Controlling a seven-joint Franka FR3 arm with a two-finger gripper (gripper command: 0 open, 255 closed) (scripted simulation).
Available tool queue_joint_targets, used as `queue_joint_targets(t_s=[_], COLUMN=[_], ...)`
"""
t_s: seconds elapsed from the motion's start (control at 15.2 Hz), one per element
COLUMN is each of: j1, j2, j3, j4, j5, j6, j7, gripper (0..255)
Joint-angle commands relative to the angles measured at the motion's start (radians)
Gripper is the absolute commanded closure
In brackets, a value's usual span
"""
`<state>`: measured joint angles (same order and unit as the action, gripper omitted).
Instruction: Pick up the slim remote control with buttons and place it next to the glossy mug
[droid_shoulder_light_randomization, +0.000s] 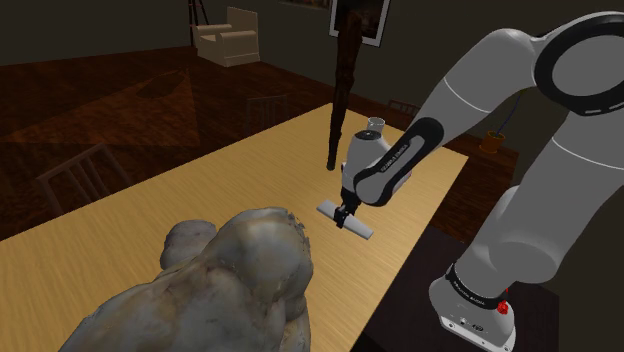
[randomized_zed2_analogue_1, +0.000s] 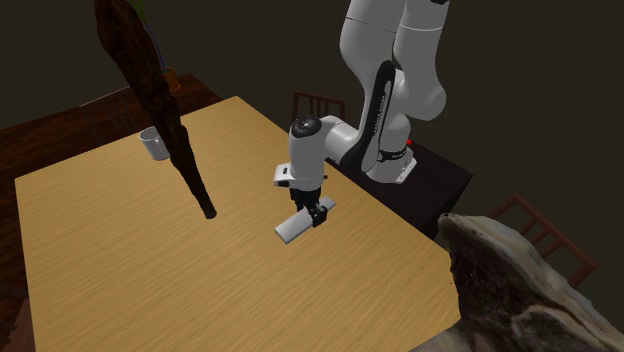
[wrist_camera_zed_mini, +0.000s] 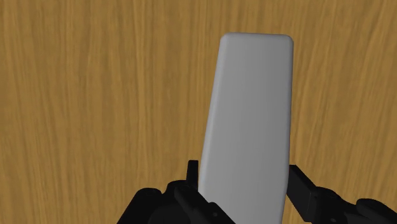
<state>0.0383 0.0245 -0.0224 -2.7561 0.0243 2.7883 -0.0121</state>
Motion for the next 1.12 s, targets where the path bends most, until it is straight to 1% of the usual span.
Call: queue_joint_targets(t_s=[0.0,1.06], j1=[0.000,-0.005], j2=[-0.027,-0.279], j3=[-0.001,0.001], j4=[-0.001,0.028], j5=[-0.003,-0.020], j6=[-0.026,-0.307], j7=[0.002,0.016], gripper=[255,255])
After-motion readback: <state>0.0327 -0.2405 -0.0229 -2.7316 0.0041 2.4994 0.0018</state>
